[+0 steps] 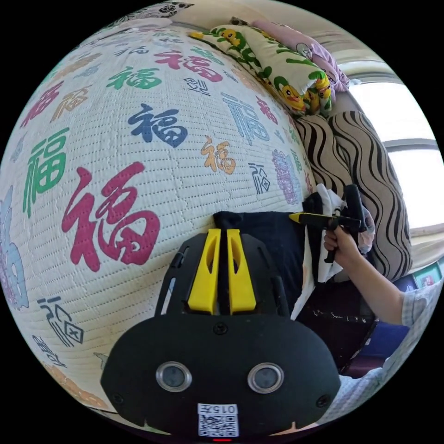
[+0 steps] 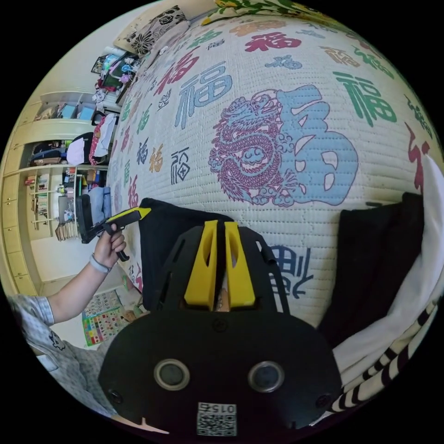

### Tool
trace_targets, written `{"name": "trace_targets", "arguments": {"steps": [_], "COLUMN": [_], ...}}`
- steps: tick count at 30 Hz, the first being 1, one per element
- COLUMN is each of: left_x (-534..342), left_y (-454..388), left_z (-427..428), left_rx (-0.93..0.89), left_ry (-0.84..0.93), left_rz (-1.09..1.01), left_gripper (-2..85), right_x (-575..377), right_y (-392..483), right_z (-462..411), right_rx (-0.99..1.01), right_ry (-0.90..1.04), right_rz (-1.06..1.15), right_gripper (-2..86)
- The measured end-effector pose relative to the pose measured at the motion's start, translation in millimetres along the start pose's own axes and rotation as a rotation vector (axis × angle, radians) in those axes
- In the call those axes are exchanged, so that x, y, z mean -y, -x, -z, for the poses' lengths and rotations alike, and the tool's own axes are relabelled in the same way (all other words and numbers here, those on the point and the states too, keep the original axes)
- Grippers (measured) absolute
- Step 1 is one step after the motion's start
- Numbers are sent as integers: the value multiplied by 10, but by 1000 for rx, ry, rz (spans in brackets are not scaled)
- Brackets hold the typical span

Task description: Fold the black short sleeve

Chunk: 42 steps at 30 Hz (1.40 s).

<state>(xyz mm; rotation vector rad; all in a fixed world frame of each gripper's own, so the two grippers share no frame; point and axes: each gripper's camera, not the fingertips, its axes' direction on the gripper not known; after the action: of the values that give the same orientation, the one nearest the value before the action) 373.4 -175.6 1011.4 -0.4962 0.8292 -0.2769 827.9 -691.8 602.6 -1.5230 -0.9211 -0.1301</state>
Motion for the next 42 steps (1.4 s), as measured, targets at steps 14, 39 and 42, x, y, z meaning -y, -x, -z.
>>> {"name": "trace_targets", "arguments": {"steps": [14,39,42], "left_x": [-7,-498,-361], "left_y": [230,-3673,-4101], "left_z": [-42,1533,1241], "left_rx": [-358,-640,-739], "left_ry": [49,-132,-46], "left_rz": [11,-769,-681], "left_gripper": [106,37,39], "right_x": [-1094,-4440,-4519], "right_y": [-705,550,577], "right_z": [-301,1910,2104], "right_rx": [306,-30,-218], "right_ry": [-32,-688,-670], "right_rz": [-119,142,81], "right_gripper": [86,27,27]}}
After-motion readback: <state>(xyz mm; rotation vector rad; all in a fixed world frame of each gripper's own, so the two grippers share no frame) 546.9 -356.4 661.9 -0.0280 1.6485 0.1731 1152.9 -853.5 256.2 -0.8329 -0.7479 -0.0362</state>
